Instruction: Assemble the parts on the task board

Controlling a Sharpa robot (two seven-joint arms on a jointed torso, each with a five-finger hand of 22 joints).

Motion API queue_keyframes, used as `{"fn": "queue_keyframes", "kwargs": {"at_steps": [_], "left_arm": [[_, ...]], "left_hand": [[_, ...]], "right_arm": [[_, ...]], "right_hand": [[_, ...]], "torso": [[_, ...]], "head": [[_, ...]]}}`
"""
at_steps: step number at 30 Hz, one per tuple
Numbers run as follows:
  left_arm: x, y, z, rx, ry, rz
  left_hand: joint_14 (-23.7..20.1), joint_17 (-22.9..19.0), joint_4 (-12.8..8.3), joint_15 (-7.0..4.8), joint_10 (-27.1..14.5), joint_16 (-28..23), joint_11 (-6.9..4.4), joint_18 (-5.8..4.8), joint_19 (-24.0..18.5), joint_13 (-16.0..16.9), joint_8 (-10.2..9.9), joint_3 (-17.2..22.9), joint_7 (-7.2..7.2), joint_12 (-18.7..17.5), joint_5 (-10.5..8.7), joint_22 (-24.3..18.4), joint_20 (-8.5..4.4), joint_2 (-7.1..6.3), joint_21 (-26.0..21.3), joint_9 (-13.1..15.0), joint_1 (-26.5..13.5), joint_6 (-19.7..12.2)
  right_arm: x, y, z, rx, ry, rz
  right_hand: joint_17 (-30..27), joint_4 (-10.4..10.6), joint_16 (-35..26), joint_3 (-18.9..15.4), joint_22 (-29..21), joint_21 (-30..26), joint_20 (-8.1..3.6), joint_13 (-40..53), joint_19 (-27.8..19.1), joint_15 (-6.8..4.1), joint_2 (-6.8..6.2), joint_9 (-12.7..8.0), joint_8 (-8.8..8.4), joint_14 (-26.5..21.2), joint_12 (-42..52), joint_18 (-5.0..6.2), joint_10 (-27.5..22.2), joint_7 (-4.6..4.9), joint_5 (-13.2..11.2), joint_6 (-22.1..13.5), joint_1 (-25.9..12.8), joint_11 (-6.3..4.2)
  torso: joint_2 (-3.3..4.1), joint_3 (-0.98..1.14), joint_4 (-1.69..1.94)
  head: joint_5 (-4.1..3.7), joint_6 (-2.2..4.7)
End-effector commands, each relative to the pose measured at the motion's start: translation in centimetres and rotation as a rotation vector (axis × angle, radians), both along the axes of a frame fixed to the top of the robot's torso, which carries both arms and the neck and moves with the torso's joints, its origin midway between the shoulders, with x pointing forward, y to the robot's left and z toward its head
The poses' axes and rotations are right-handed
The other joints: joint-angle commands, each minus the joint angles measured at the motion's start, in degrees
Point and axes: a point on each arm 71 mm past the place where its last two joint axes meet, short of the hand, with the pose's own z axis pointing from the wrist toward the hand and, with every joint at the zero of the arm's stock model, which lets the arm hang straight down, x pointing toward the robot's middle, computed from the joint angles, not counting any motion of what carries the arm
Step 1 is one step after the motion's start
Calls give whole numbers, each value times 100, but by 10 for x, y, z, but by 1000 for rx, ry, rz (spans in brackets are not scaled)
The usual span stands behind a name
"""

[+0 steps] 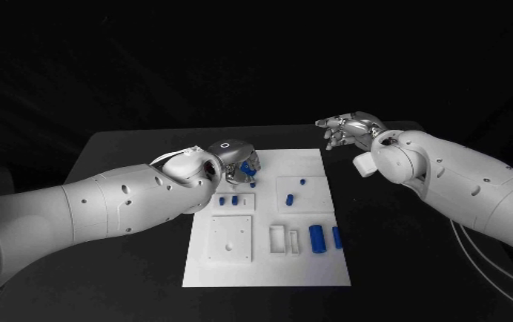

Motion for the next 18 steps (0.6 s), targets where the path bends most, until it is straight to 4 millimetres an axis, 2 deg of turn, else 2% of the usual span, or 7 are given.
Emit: {"fn": "queue_keyframes", "kwargs": {"at_steps": [1, 4, 9, 13, 15, 18], "left_arm": [[-1, -2, -5, 57, 20, -23], [0, -3, -8, 69, 33, -28], [0, -3, -11, 84, 50, -30], [1, -2, -12, 91, 57, -26], [2, -1, -14, 92, 61, -24], [1, -1, -17, 89, 63, -25]], "left_hand": [[2, -16, 88, 34, -36, -16, 8, 104, 13, -2, -18, -78, 47, -15, 13, 58, 47, -98, -47, -3, -61, 11], [-9, -41, 192, 44, -90, -28, 16, 106, 44, 0, -18, -213, 37, -12, 7, 13, 64, -136, -145, -3, -69, 11], [-30, -88, 400, 70, -291, -34, 56, 112, 129, -5, -18, -391, 4, -13, 30, -16, 88, -179, -350, -3, 22, -7], [-34, -97, 385, 55, -295, -34, 50, 116, 139, -7, -20, -304, 0, -16, 101, 19, 77, -88, -377, -5, 116, -4], [-27, -99, 405, 44, -277, -29, 39, 113, 144, -8, -20, -271, 5, -16, 14, 43, 71, -43, -386, -5, 106, 11], [-23, -100, 395, 32, -221, -24, 27, 110, 151, -9, -19, -204, 6, -16, 19, 75, 56, 5, -390, -5, 149, 38]], "right_arm": [[0, 0, 3, 12, -27, -14], [0, 0, 3, 13, -30, -20], [0, 0, 4, 15, -36, -22], [0, 2, 6, 18, -41, -19], [0, 3, 7, 19, -43, -17], [0, 4, 8, 20, -44, -14]], "right_hand": [[-49, -4, -26, 1, -184, 3, 43, -89, 66, 1, -51, 1, -16, -43, -38, -54, -40, 21, 28, -29, 9, 6], [-91, -8, -59, -9, -305, -3, 58, -156, 21, 21, -59, 1, -15, -98, -71, -61, -78, 29, 16, -29, 8, 16], [-158, -18, -14, -33, -604, 37, 56, -271, 65, 20, -51, 1, -16, -108, -19, -66, -86, 25, 19, -24, 7, 14], [-207, -22, -82, -28, -683, -5, 82, -324, -32, 54, -52, 0, -18, -220, -76, -82, -178, 37, 21, -33, 5, 46], [-238, -26, -107, -26, -718, -3, 94, -357, -62, 63, -50, 1, -16, -236, -101, -78, -183, 40, 22, -34, 8, 53], [-238, -26, -107, -26, -718, -3, 94, -357, -62, 63, -50, 1, -16, -236, -101, -78, -183, 40, 22, -34, 8, 53]], "torso": [[16, -2, -9], [12, 0, -1], [21, 0, -10], [30, 6, -5], [38, 8, -5], [39, 1, -8]], "head": [[-1, 3], [-8, -11], [-4, -4], [-20, -27], [-28, -25], [-33, -38]]}}
